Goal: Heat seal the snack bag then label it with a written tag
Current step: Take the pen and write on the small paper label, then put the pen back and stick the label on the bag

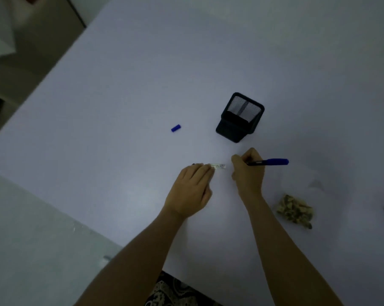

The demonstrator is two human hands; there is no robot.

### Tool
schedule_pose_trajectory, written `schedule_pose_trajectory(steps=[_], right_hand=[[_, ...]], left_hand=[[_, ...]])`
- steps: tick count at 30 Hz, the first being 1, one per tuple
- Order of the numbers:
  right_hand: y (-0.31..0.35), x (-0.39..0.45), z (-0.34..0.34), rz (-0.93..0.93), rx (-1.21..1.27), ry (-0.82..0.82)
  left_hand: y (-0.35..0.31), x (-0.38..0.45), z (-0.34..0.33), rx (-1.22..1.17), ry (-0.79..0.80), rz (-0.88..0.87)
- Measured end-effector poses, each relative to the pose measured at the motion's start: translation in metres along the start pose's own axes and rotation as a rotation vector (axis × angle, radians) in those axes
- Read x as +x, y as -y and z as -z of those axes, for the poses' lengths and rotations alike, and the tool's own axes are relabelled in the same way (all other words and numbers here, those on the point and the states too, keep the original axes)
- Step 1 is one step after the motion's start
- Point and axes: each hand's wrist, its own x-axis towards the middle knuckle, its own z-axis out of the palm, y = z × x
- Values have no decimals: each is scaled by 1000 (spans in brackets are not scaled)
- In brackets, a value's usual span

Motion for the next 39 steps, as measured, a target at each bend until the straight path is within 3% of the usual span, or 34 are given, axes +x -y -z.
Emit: schedule_pose_trajectory(steps=[7, 19, 23, 26, 29, 34, 39], right_hand=[[24, -4, 20, -253, 141, 120], [55, -53, 33, -272, 222, 106], [72, -58, 21, -272, 288, 125], [87, -59, 13, -265, 287, 170], [102, -61, 9, -233, 261, 236], [124, -66, 4, -222, 366, 233], [167, -76, 4, -93, 403, 230]], left_hand=[[2, 1, 8, -42, 6, -22], [22, 46, 42, 49, -72, -26], [53, 66, 68, -7, -174, 294], [78, 79, 78, 18, -56, 538], [90, 87, 77, 90, 46, 547], [77, 101, 91, -362, 7, 507], [15, 120, 175, -765, -60, 214]])
